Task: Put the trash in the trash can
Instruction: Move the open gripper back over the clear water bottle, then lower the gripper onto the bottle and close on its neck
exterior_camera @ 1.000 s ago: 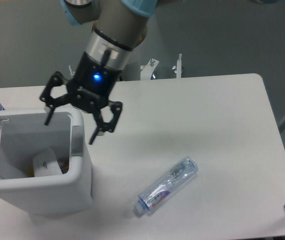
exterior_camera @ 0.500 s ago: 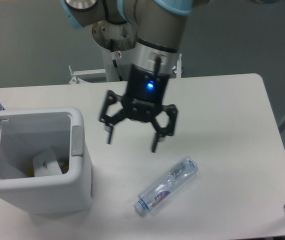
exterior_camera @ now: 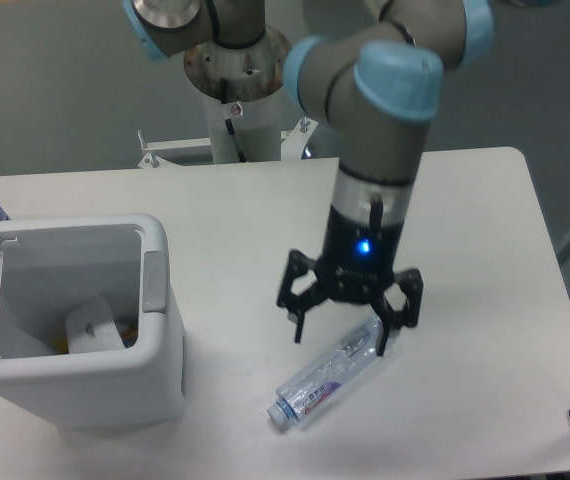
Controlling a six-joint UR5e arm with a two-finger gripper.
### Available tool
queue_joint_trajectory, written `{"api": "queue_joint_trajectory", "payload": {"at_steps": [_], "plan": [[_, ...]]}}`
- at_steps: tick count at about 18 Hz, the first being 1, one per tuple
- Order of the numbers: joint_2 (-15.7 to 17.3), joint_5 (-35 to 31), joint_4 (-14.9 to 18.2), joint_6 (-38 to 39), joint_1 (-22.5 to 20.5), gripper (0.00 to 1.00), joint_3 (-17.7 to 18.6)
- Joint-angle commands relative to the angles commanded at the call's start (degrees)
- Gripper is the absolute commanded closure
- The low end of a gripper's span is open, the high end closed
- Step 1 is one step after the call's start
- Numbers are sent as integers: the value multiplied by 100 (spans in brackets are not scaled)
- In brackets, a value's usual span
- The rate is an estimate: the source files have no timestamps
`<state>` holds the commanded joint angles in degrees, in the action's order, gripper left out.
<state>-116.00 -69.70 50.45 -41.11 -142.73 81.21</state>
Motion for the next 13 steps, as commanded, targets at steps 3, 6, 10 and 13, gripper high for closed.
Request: {"api": "queue_joint_trajectory", "payload": {"at_steps": [3, 6, 10, 13], "plan": [[-238, -9, 0, -695, 35, 0, 79], [-396, -9, -9, -837, 79, 0, 185], [-739, -298, -62, -837, 342, 0, 97], [-871, -308, -106, -837, 500, 0, 88]]}}
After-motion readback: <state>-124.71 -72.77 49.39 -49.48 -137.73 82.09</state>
